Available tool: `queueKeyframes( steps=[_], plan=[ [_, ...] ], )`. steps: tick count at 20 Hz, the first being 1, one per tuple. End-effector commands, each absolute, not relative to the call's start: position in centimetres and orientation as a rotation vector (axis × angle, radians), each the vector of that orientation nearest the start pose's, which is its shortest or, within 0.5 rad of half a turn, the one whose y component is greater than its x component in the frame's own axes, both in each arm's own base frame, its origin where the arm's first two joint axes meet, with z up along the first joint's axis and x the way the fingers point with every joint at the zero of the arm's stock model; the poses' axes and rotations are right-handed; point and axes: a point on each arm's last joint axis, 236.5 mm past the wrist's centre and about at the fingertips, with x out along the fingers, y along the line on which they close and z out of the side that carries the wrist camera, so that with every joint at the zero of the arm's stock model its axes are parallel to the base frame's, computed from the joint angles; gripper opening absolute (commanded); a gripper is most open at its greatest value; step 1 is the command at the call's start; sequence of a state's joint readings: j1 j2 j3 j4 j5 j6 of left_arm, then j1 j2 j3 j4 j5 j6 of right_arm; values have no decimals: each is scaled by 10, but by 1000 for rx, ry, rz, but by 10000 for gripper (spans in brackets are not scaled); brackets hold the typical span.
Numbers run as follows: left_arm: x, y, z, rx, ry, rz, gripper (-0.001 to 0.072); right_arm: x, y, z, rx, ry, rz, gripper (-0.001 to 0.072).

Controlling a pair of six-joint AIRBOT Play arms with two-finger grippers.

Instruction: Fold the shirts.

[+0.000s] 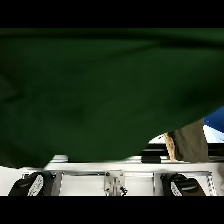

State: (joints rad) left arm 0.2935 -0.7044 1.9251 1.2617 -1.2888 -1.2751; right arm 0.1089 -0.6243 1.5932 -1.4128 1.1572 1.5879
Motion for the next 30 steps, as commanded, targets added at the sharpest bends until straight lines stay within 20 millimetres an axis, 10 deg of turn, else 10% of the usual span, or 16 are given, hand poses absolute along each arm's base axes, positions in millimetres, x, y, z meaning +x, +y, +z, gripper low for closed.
queueKeyframes(
  steps=[1, 5, 8, 14, 19, 23, 30],
  plan=[
    [252, 6, 423, 162, 317, -35, 30, 274, 52, 325, 67, 609, 174, 69],
    [312, 23, 293, 49, 645, -79, 30, 328, 57, 188, 67, 979, 143, 69],
    [365, 29, 191, -90, 798, -113, 30, 406, 68, 121, 104, 973, 136, 69],
    [477, 25, 90, -398, 827, -145, 30, 535, 94, 63, 318, 721, 135, 69],
    [536, 21, 42, -389, 753, -80, 30, 561, 85, 30, 291, 683, 99, 69],
    [528, 6, 13, -399, 849, -118, 30, 548, 89, -1, 290, 795, 101, 69],
    [402, 2, -32, -250, 1389, -241, 30, 457, 71, -41, 106, 1217, 95, 69]
  ],
)
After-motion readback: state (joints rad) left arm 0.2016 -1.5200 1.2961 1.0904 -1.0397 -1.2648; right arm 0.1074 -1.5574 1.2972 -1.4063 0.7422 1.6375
